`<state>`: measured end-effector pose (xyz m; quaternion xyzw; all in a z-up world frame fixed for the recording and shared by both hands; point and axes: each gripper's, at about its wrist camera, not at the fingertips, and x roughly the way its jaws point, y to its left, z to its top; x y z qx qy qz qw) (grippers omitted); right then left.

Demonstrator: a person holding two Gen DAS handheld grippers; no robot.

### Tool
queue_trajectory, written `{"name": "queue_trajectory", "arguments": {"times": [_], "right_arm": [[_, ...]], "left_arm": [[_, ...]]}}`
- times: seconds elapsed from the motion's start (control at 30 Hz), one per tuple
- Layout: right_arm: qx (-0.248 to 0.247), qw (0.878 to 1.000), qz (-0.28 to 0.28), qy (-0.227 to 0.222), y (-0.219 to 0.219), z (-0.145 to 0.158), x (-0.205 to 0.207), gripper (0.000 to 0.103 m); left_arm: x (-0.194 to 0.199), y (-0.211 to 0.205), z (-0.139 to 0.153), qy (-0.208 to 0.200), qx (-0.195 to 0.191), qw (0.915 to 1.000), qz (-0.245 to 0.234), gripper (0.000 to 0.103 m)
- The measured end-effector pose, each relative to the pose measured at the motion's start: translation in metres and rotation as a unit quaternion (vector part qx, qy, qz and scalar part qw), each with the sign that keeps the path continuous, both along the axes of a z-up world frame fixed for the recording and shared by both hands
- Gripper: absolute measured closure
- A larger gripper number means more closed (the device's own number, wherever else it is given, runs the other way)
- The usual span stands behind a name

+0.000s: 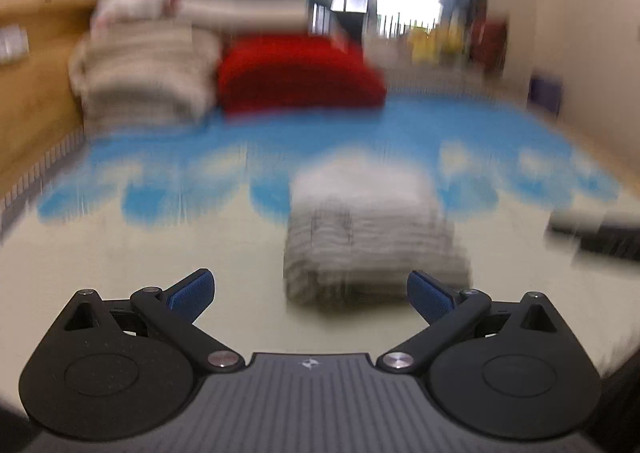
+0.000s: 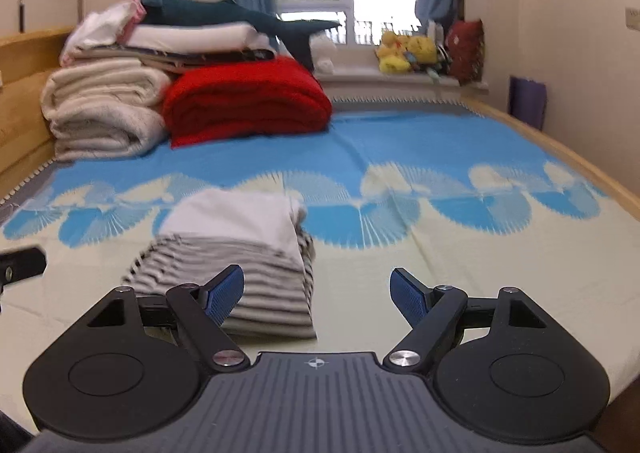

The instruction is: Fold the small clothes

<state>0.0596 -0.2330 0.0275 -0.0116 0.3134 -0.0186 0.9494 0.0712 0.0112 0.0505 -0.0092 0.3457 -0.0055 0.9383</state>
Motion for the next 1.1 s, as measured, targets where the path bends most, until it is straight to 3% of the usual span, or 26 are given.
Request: {"name": "queue_trajectory", "arguments": {"times": [0.07,0.23,0.4,0.57,1.1], "right_arm": [[-0.010,1.000,0.004,-0.011,0.003,0.000,-0.003,0.022],[-0.030,0.999,0.016,0.000,0.014,-0.008,-0.001,0.022],[-0.042,0.998,0.037,0.005,0.025,-0.012,0.001,0.022],[-0.059,0.997,0.052,0.014,0.035,-0.020,0.004,0.022],[-0.050,0.997,0.051,0.032,0.035,-0.031,0.009,0.022]], "left_arm": [[0.007,0.003,-0.007,0.019,-0.024,0.9995,0.000,0.001],[0.013,0.004,-0.013,0.010,0.011,0.9999,-0.004,0.001],[0.024,0.020,-0.018,0.030,-0.033,0.9990,0.008,0.001],[0.028,0.015,-0.025,0.036,-0.031,0.9989,0.006,0.001],[0.035,0.000,-0.028,0.044,-0.048,0.9979,-0.001,0.001]]}}
